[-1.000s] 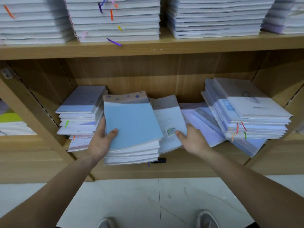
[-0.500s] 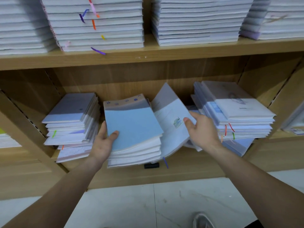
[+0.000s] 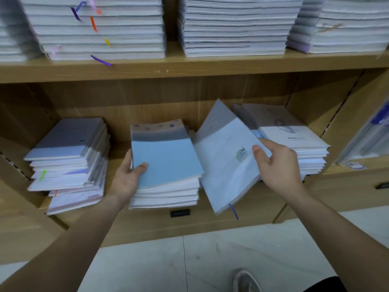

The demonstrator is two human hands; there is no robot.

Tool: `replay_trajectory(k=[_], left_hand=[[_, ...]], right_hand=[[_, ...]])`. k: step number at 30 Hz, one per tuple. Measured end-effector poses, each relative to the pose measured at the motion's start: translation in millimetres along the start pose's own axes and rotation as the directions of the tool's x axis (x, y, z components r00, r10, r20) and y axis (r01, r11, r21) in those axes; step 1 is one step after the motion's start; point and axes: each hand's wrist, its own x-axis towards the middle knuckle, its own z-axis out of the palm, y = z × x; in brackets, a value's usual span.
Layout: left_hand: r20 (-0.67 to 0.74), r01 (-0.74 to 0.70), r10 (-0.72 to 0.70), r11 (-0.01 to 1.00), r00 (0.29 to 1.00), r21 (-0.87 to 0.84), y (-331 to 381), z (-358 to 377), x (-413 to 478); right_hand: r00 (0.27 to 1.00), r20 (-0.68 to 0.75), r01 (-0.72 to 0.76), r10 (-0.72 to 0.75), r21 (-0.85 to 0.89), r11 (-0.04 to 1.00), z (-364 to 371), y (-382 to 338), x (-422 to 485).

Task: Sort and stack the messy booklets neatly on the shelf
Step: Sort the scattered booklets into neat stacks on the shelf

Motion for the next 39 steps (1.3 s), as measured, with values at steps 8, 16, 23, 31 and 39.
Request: replay_trajectory(k=[8, 16, 23, 31, 39], left_hand=[[-0.064, 0.034, -0.011, 0.926, 0.998, 0.375, 7.9, -6.3, -3.4], [-0.073, -0.098, 0.260, 0.588, 0.963, 0.803, 34.4, 24.2, -24.8], [0.248, -0.417, 0.367, 0.511, 0.896, 0.752, 59.6, 124.4, -65.3], [0.349, -0.467, 0.327, 0.745, 0.878, 0.477, 67.1, 233.1, -48.6], [0.311, -0.504, 0.396, 0.667, 0.864, 0.549, 67.3, 276.1, -31.0]], right_hand=[[0.952, -0.258, -0.102, 0.165, 0.242, 0.965, -35.3, 23.6, 6.2], [0.860, -0.301, -0.304, 0.412, 0.347, 0.887, -32.5, 71.2, 23.5], [0.763, -0.223, -0.465, 0.606, 0.462, 0.755, -30.1, 93.4, 41.4], [0.760, -0.219, -0.469, 0.611, 0.466, 0.750, -49.4, 115.4, 44.7], [0.905, -0.167, -0.379, 0.392, 0.103, 0.920, -60.0, 133.2, 26.8]])
